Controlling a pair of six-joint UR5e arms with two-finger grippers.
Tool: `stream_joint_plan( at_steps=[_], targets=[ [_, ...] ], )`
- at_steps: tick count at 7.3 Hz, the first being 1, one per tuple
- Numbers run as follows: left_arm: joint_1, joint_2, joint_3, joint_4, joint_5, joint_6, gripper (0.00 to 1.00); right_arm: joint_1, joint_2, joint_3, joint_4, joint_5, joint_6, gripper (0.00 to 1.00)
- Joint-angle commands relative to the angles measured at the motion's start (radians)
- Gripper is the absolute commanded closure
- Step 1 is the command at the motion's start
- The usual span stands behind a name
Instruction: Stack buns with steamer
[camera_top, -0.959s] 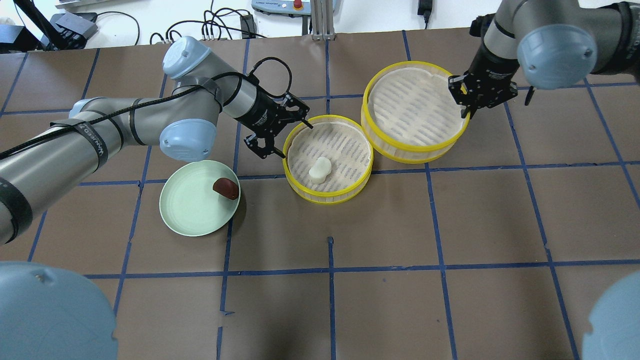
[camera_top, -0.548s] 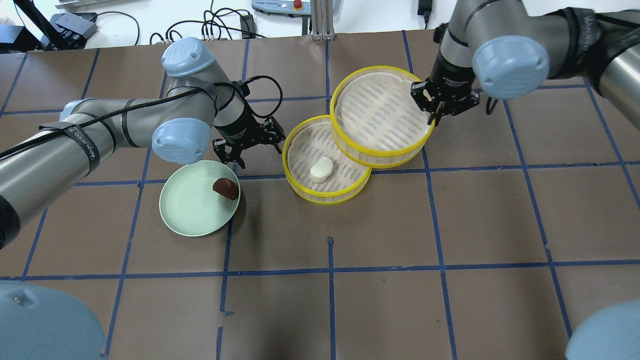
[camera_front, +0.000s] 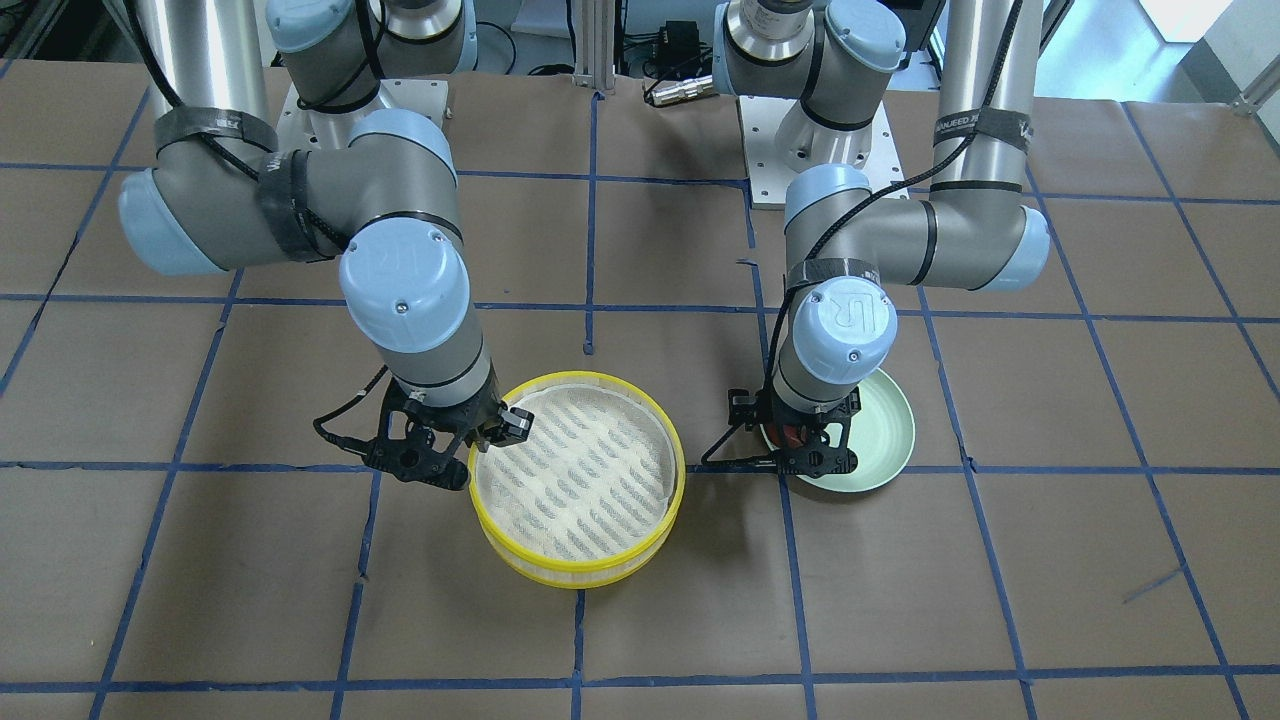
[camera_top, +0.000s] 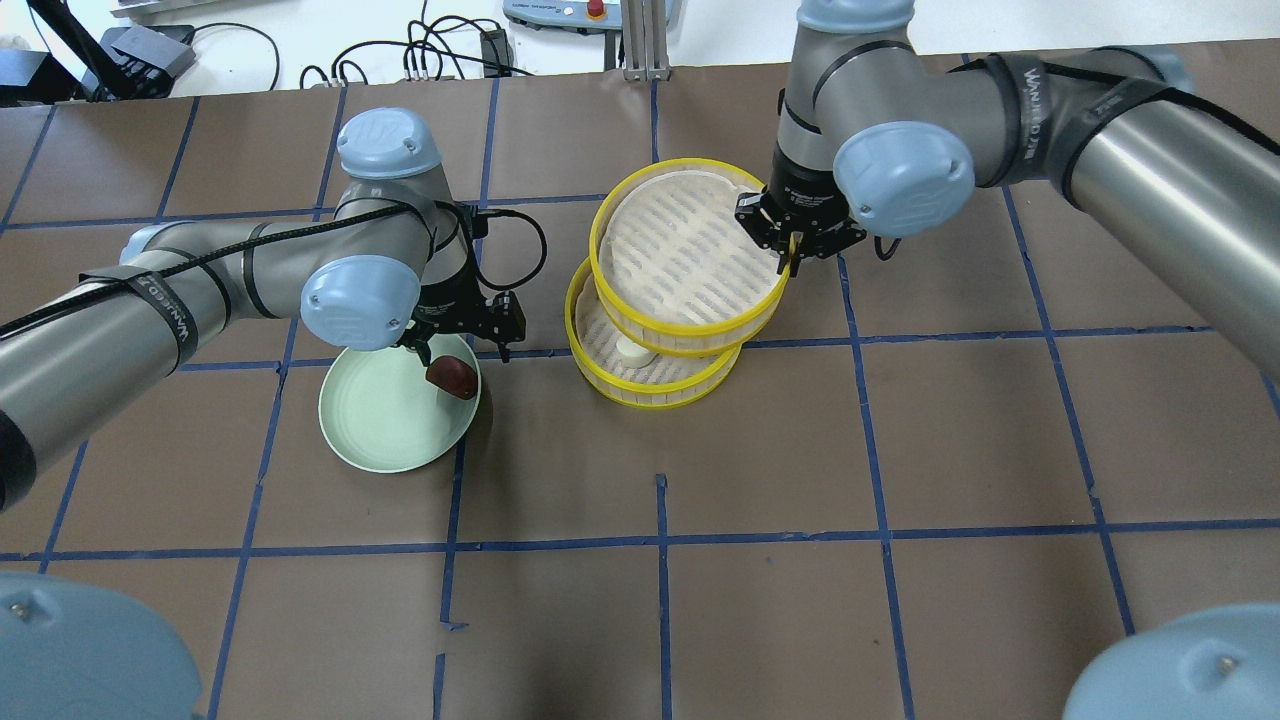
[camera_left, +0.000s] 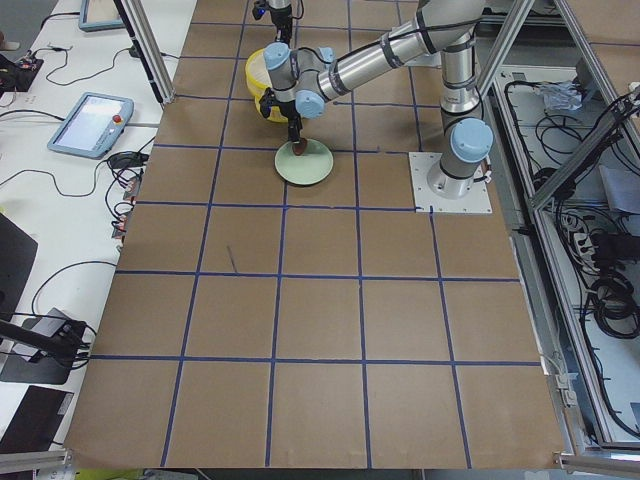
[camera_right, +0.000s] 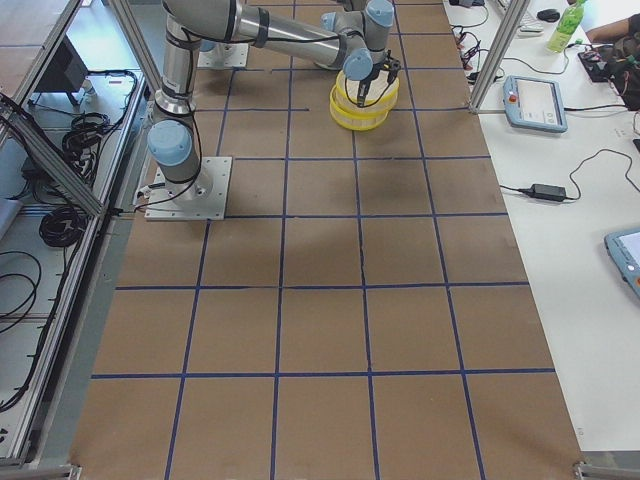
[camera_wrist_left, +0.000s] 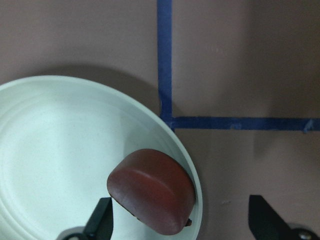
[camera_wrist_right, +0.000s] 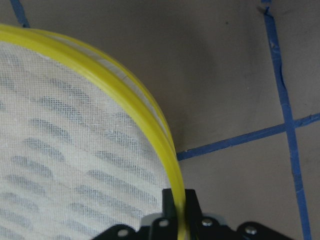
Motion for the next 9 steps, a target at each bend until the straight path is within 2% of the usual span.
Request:
stream_joint_plan(
  at_steps=[1,3,4,6,8,9],
  targets=[
    [0.001,0.001,0.005,-0.001,0.002,0.009,0.64,0.013,0.014,0.003,-0.007,-0.001,0.007,0.92],
    [0.002,0.004,0.008,-0.001,0.002,0.010,0.80,0.013,0.017,0.003,-0.001,-0.026,-0.006,0.92],
    [0.002,0.009,0.010,-0.003,0.028,0.012,0.80,0.011,0.015,0.001,0.007,-0.065,-0.023,0.92],
    [0.002,0.027,0.011,-0.013,0.132,0.012,0.84,0.009,0.006,-0.002,0.012,-0.069,-0.023,0.92],
    [0.004,0.029,0.039,-0.027,0.094,-0.008,0.84,0.008,0.004,-0.005,0.036,-0.069,-0.023,0.92],
    [0.005,0.029,0.100,-0.094,0.068,-0.035,0.84,0.008,0.000,-0.002,0.044,-0.070,-0.023,0.92]
  ],
)
